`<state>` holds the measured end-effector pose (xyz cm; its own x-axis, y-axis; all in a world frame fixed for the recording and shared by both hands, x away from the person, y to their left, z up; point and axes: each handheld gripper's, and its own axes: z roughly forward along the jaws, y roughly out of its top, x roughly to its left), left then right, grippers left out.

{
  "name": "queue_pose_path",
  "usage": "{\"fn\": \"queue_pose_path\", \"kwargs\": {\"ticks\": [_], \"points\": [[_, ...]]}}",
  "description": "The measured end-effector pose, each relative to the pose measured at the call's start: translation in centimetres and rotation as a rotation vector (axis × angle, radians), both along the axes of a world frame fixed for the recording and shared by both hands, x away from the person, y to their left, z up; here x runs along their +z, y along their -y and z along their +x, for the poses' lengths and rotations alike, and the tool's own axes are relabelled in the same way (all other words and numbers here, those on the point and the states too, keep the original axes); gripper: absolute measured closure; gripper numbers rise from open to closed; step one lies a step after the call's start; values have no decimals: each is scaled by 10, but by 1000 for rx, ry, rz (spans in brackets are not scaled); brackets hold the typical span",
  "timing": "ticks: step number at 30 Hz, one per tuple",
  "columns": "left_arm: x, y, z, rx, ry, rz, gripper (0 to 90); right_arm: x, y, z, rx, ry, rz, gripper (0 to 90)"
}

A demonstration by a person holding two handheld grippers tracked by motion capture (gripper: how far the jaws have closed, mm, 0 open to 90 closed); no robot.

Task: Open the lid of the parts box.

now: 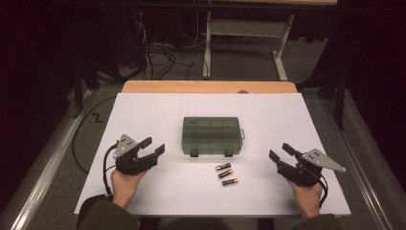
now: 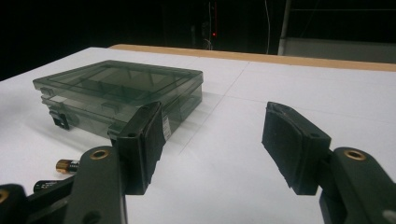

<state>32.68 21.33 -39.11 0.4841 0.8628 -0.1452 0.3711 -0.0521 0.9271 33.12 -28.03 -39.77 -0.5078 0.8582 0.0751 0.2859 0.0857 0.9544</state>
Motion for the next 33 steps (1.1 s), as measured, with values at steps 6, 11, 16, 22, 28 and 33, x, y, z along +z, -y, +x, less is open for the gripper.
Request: {"fn": "queue_pose_path", "kwargs": {"ticks": [6,11,16,22,28,33], "points": [[-1,0,4,-8,-9,-13,419,-1,-3,5,10,-15,0,409],[-1,5,4,-16,11,18,415,0,-7,9,18,-16,-14,411],[-2,8,9,-21,-2,28,412,0,-8,10,24,-15,-18,413],[-2,9,16,-18,-10,5,403,0,-11,13,25,-19,-28,413],[-1,11,18,-30,-2,20,403,-1,-14,17,33,-25,-38,414],[-1,12,19,-33,6,19,401,-1,-16,19,39,-24,-37,415]]}}
